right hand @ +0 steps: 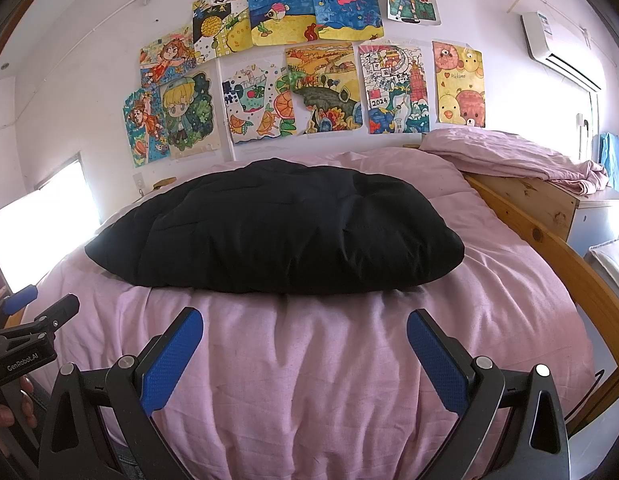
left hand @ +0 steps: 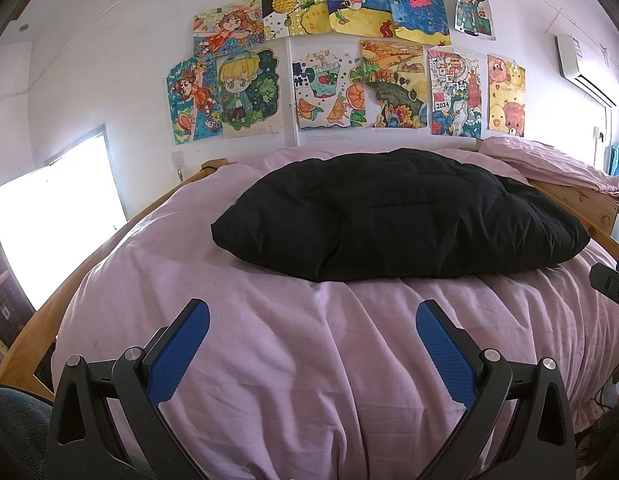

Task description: Fold large clothes

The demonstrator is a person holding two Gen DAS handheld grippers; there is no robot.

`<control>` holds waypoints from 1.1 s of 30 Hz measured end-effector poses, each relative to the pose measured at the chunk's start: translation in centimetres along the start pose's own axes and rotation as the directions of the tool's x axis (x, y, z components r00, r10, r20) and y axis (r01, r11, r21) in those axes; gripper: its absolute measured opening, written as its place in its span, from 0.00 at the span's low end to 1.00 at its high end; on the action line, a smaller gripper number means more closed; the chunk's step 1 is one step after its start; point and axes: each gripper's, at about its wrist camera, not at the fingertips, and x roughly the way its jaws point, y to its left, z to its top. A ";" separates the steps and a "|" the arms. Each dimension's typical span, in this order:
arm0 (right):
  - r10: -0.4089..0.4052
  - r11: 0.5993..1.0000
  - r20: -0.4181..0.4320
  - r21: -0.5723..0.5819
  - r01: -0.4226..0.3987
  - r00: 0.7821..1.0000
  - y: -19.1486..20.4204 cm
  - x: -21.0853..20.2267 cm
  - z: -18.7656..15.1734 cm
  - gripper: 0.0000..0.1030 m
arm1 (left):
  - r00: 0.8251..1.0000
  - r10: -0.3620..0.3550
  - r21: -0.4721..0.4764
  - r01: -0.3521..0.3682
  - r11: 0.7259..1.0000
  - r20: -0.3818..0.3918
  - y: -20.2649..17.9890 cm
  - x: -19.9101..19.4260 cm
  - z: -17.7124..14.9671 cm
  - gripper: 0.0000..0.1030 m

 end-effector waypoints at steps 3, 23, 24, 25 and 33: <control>-0.001 1.000 0.000 0.000 0.001 1.000 0.0 0.0 0.0 1.00 | 1.000 0.000 0.000 0.000 1.000 0.000 0.0 0.0 0.0 0.99; -0.001 1.000 0.001 0.001 0.001 1.000 0.1 0.0 -0.1 1.00 | 1.000 0.004 0.015 -0.005 1.000 0.026 0.1 -0.9 0.4 0.99; -0.001 1.000 0.001 0.001 0.001 1.000 0.1 0.0 0.0 1.00 | 0.999 0.005 0.023 -0.005 1.000 0.031 0.1 -1.0 0.4 0.99; -0.002 1.000 0.000 0.001 0.002 1.000 0.1 0.0 -0.1 1.00 | 0.999 0.008 0.031 -0.009 0.999 0.037 -0.2 -1.2 0.3 0.99; -0.001 1.000 0.001 0.001 0.001 1.000 0.0 0.0 -0.1 1.00 | 0.998 0.029 0.061 -0.032 0.998 0.051 -0.4 -0.8 0.3 0.99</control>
